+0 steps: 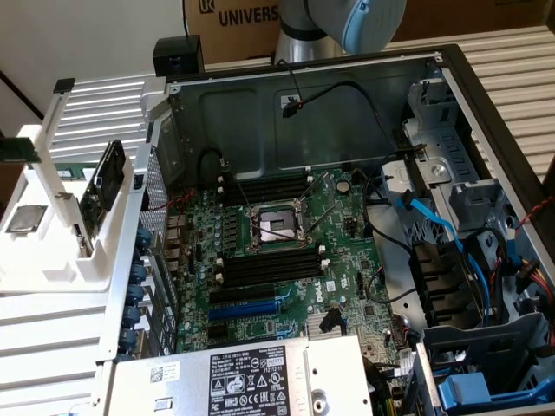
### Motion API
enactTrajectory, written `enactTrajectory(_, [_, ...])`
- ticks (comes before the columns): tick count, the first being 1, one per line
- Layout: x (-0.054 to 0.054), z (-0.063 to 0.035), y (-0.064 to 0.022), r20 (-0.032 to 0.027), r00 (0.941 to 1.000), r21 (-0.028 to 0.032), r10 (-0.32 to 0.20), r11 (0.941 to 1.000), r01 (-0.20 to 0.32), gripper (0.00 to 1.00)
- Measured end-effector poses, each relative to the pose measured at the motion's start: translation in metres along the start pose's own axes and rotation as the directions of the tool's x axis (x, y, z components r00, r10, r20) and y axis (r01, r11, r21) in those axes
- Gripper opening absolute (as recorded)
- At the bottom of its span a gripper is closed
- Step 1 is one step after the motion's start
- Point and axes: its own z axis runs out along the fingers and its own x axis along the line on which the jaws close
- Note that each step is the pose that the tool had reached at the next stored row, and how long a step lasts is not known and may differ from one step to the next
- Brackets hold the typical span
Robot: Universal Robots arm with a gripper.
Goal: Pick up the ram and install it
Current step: 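Pick up the ram and move it above insertion slot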
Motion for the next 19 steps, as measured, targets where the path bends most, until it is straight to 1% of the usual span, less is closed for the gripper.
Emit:
enactTrajectory(10, [-0.004,-0.0287,-0.0426,0.0000,1.0000,0.0000,0.000,1.0000,0.000,0.12])
enactTrajectory(16, [-0.005,-0.0398,-0.0701,-0.0004,1.0000,-0.0028,0.000,1.0000,0.000,0.12])
enactTrajectory(19, [-0.006,-0.0427,-0.0843,-0.0010,1.0000,-0.0064,0.000,1.0000,0.000,0.12])
